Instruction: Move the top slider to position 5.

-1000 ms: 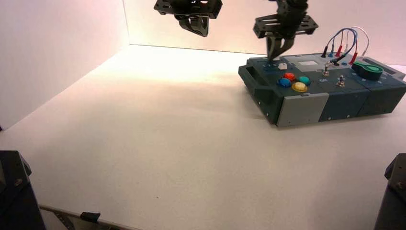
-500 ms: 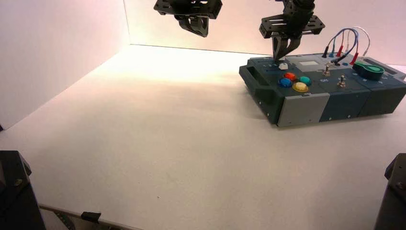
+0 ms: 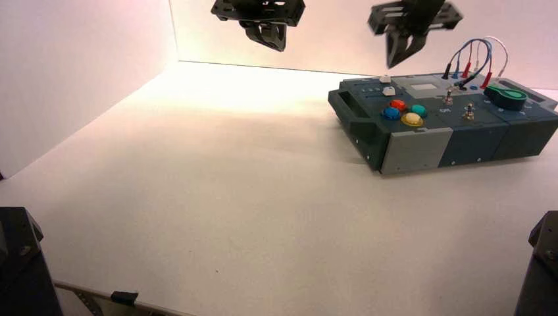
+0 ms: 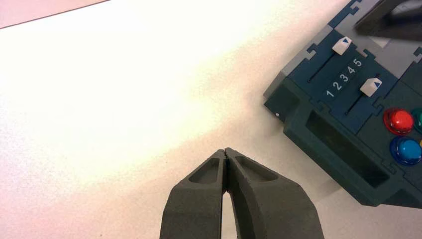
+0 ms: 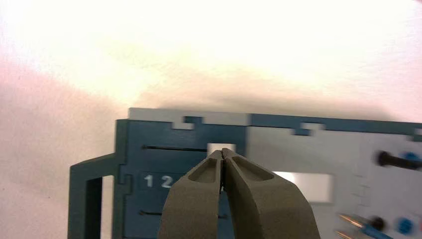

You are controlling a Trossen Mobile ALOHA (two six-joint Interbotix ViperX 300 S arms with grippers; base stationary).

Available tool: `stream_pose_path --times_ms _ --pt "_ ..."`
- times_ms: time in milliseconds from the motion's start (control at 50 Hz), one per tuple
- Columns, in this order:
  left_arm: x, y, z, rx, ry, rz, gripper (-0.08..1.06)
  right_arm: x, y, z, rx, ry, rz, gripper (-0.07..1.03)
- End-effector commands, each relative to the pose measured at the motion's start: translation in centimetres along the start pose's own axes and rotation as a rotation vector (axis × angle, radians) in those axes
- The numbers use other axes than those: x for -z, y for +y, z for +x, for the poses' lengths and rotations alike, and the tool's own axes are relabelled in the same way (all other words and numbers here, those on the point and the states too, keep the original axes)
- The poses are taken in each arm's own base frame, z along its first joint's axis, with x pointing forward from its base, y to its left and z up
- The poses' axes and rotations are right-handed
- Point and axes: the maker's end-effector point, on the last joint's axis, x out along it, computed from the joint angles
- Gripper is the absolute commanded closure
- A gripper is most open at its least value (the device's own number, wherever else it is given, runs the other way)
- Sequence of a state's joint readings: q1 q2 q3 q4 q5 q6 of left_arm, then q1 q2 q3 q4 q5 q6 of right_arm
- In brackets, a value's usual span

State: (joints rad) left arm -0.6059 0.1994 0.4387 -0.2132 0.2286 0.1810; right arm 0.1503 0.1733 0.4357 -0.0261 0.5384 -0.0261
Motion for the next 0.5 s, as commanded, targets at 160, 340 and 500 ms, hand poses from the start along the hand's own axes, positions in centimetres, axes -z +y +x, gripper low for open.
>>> stream_pose_path --times_ms 160,340,500 --pt "-1.4 0.2 -1.0 -0.003 -0.041 0.007 1.01 -1.8 -0.3 -3.4 0.008 -0.066 -0.005 0.98" --pt "-1.2 0.2 -1.1 -0.003 -0.038 0.007 1.01 -1.5 -0.2 -4.3 0.006 -0.077 -0.003 0.98" --pt "-1.3 0.5 -1.2 -0.009 -0.040 0.002 1.01 -1.1 -0.2 -5.2 0.009 -0.093 -0.004 0.98"
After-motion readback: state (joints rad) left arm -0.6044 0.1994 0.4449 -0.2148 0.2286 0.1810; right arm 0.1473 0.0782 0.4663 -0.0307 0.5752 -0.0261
